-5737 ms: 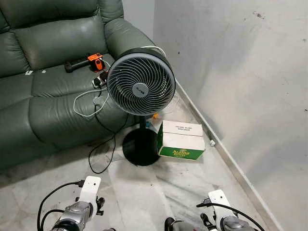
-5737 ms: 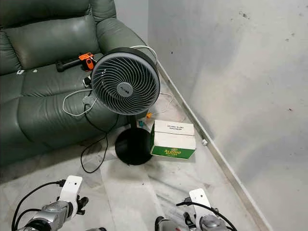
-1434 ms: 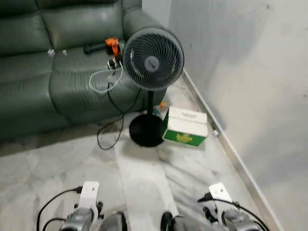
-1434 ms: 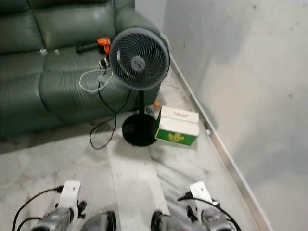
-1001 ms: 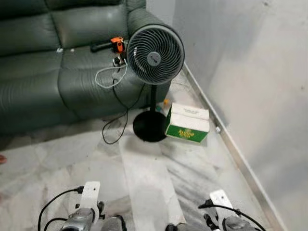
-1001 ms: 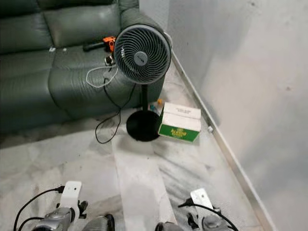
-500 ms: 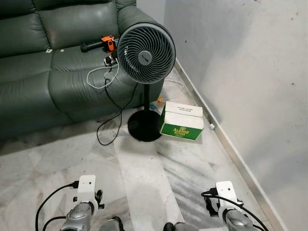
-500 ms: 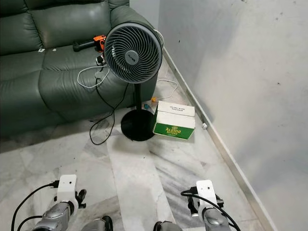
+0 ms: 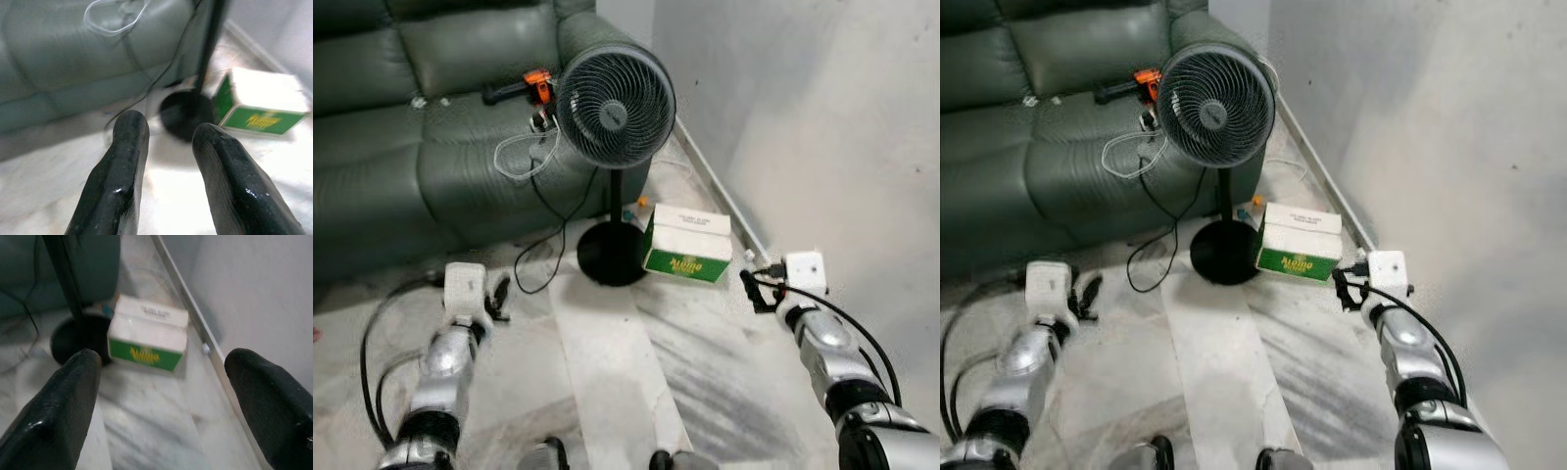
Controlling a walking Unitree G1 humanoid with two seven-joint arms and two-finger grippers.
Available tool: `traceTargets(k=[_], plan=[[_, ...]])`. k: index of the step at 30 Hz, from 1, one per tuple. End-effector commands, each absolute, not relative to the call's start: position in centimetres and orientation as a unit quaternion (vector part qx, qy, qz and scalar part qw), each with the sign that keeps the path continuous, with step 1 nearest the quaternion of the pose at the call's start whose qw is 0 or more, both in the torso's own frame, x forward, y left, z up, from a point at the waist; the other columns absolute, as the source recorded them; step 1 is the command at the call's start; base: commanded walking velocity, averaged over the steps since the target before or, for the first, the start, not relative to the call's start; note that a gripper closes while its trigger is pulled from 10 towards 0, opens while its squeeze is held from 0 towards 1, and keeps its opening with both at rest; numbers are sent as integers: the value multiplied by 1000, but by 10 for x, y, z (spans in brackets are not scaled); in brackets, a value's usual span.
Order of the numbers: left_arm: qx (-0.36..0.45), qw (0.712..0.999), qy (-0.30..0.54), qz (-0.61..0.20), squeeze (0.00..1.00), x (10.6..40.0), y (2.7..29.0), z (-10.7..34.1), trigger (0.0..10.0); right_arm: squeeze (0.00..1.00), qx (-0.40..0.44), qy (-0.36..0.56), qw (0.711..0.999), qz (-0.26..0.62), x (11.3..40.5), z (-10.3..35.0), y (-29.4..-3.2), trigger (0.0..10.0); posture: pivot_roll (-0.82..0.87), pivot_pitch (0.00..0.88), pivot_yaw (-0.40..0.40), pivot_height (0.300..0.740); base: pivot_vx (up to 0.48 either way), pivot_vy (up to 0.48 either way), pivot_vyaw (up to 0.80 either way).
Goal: Hang keys on a hook
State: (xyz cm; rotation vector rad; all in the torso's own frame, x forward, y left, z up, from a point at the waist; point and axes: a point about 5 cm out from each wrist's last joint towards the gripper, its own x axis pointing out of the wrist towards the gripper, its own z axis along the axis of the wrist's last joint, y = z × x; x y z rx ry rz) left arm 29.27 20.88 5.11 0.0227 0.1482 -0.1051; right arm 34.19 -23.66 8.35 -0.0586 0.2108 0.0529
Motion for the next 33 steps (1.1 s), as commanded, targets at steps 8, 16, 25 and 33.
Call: traceTargets(k=[8,16,25,33], plan=[[-4,997,-24,-73,0,261,188,97,10000,0,-4,75,993,95,316,105,-223,10000,-47,154,2,740,0,0,0],[1,999,7,-44,0,201,178,93,10000,0,22,47,998,40,266,114,-203,10000,-37,152,-3,740,0,0,0],[36,998,3,-56,0,208,172,105,10000,0,17,40,999,7,253,120,-194,10000,-31,156,-44,740,0,0,0],[8,997,17,-75,0,205,159,103,10000,0,21,64,996,-66,240,121,-213,10000,-72,139,-17,740,0,0,0]])
